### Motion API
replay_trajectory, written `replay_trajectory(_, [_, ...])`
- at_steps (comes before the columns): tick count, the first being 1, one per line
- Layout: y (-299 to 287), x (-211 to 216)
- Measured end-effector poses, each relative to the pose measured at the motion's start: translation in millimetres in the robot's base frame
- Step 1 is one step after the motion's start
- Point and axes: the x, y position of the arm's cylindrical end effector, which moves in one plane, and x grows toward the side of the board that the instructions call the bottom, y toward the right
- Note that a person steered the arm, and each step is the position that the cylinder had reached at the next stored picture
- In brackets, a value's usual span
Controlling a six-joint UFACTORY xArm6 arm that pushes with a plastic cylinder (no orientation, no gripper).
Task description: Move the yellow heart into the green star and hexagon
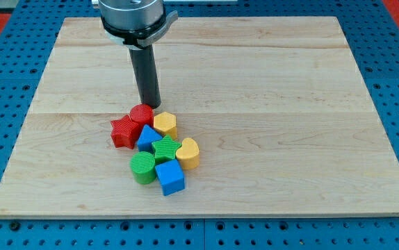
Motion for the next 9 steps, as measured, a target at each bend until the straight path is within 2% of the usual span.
replay_trajectory(1, [14.9,0.3])
replay_trajectory(2, [99.3,-2.8])
replay_trajectory(3, [144.0,30.9])
replay_trajectory(5, [144.8,121.2])
replay_trajectory(6, [128.3,135.4])
replay_trajectory(8, [80.5,91.9])
replay_trajectory(9, [79.0,77.7])
